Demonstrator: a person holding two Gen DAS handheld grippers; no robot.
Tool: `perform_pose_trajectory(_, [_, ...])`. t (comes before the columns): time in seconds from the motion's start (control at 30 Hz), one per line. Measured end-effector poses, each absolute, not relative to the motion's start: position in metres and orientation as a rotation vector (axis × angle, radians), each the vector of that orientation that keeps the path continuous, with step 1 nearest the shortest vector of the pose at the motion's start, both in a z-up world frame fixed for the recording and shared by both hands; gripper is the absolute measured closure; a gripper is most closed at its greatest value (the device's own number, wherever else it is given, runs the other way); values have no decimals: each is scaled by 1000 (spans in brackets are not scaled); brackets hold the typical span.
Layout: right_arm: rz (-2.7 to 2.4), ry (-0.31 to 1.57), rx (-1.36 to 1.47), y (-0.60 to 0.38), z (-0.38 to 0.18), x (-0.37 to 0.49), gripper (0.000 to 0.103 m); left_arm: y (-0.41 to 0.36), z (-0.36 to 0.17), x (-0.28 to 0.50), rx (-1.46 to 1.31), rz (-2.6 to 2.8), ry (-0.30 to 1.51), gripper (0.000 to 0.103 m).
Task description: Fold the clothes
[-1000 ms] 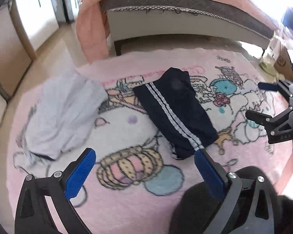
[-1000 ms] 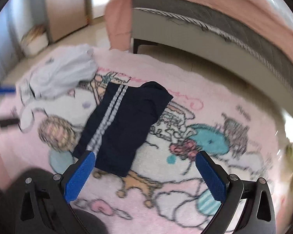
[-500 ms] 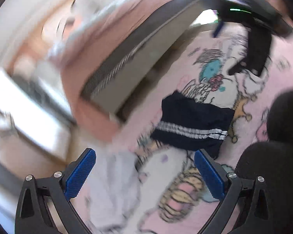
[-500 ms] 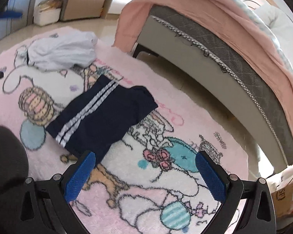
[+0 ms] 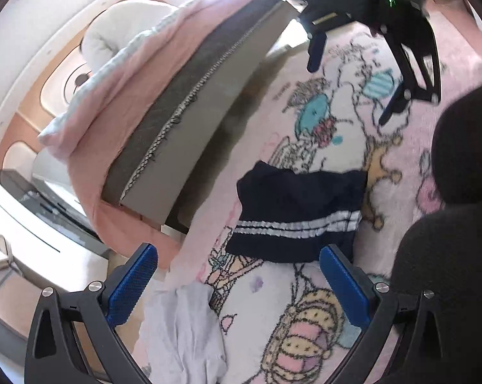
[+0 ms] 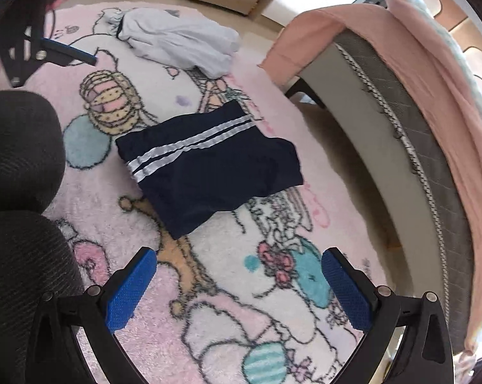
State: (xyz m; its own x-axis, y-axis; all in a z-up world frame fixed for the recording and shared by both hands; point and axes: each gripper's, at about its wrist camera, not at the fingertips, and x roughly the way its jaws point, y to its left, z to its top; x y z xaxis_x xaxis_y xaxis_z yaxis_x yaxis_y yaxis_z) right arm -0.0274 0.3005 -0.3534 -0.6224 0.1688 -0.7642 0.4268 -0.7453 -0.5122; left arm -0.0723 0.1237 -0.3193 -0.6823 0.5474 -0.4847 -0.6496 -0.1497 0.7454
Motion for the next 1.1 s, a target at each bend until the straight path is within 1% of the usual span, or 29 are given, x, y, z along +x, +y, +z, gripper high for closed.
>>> perform_pose_trajectory(0.07, [-2454, 1040, 1286, 301, -363, -29, 0, 124, -331, -77, -81, 1880, 1382, 0])
perform_pose_trajectory(0.17, [-2407, 1038, 1275, 304, -374, -30, 0, 126, -339, -92, -127, 1768, 1391, 0])
perform_pose_trajectory(0.3, [-2326, 1004, 1247, 310, -382, -32, 0, 128, -351, -107, -219, 1599, 1373, 0])
perform_pose_trajectory(0.47, [-2207, 1038, 1212, 313, -399, -34, 0, 133, -369, -112, -210, 1520, 1366, 0])
perform_pose_trajectory(0.6, [-2193, 980, 1209, 319, -413, -43, 0, 140, -391, -121, -249, 1466, 1345, 0])
perform_pose_trajectory(0.67, [-2189, 983, 1190, 321, -422, -46, 0, 143, -407, -129, -291, 1426, 1359, 0])
perform_pose_trajectory(0.83, [-2189, 925, 1166, 326, -446, -48, 0, 142, -429, -130, -352, 1412, 1291, 0])
perform_pose_trajectory(1.03, [-2252, 937, 1053, 313, -455, -47, 0, 141, -430, -129, -357, 1480, 1227, 0])
perform_pose_trajectory(1.1, [-2275, 907, 1031, 312, -456, -53, 0, 142, -429, -130, -365, 1491, 1216, 0])
